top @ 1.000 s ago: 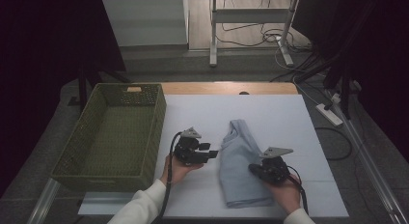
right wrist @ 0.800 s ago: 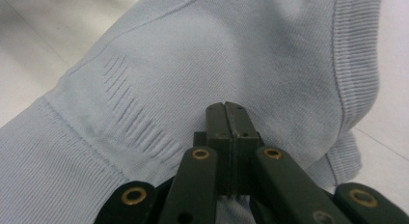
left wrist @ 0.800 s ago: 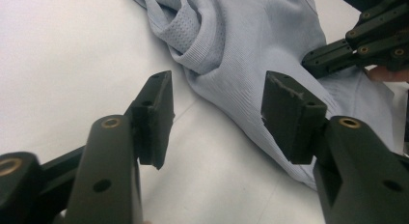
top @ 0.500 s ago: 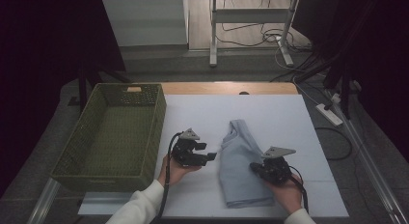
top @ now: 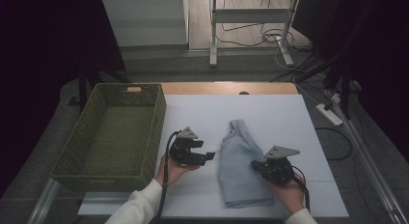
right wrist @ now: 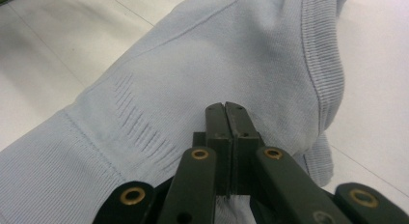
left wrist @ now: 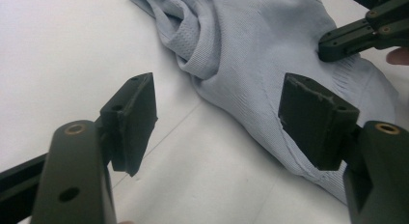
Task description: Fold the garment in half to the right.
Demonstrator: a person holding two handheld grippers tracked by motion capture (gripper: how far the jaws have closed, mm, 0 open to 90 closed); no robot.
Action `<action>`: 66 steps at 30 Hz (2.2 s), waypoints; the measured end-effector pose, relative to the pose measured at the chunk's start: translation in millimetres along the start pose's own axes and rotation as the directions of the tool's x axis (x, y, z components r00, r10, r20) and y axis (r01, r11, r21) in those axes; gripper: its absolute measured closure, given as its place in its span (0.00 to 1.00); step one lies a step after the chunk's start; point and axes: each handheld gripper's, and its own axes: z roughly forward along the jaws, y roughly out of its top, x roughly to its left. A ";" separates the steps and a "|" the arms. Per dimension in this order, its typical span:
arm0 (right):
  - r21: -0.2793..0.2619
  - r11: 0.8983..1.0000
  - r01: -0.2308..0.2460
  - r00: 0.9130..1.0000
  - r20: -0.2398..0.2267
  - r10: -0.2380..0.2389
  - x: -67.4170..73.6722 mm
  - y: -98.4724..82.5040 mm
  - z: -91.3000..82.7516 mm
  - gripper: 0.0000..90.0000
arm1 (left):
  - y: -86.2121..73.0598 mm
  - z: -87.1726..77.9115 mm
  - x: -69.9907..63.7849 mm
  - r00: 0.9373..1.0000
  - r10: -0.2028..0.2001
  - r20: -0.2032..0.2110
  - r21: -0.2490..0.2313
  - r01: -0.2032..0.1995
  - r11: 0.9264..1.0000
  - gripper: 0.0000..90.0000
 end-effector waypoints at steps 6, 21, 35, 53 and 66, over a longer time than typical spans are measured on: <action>-0.020 1.000 0.018 1.000 -0.004 -0.018 2.6 2.6 -3.7 0.95 | 0.8 -2.5 0.8 1.000 0.003 -0.002 -0.002 -0.003 1.000 0.33; -0.075 0.986 0.151 0.980 -0.119 -0.159 42.2 14.7 -10.4 0.61 | 0.4 -2.7 2.4 1.000 -0.002 0.003 0.002 0.002 1.000 0.33; -0.010 0.978 0.210 0.953 -0.223 -0.207 68.6 9.2 5.1 0.52 | 0.0 -2.7 3.2 1.000 -0.004 0.009 0.004 0.004 1.000 0.32; 0.144 0.913 0.382 0.909 -0.238 -0.343 97.6 -7.3 30.1 0.40 | -0.6 -5.1 4.4 1.000 -0.008 0.005 -0.001 0.008 1.000 0.32; 0.150 0.919 0.364 0.919 -0.218 -0.328 87.8 -2.9 28.8 0.84 | -1.0 -5.8 5.3 1.000 -0.015 0.003 -0.007 0.015 1.000 0.32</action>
